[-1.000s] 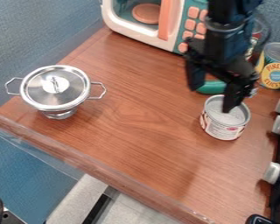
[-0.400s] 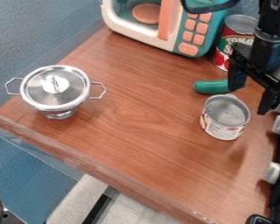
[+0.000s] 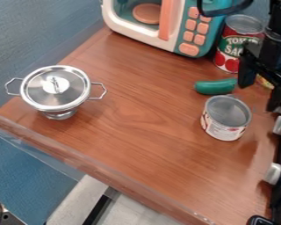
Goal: Move the white can to the right side of the silver pot
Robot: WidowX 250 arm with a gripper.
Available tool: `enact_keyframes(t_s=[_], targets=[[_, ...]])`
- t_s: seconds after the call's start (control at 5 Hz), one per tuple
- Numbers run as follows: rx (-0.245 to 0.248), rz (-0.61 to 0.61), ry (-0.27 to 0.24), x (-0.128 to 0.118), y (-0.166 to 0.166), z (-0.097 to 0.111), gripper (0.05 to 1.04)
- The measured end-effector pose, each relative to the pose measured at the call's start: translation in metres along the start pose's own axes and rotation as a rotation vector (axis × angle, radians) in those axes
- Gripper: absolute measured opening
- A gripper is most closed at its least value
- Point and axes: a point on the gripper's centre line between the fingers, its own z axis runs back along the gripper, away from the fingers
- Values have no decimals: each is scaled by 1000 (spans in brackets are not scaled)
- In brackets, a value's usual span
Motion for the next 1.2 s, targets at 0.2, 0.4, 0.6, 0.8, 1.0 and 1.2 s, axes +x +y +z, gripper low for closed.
enact_keyframes(t_s=[0.2,0.4,0.6,0.8,1.0,1.2], targets=[[-1,-7,15,0,0,-7,999],[1,-22,19,-3,0,-11,999],[-16,-47,64,-19,-1,-23,998],[-15,-79,94,-28,1,-27,999],[-16,-118,123,-35,2,-29,999],[-23,-150,152,-48,8,-24,999]])
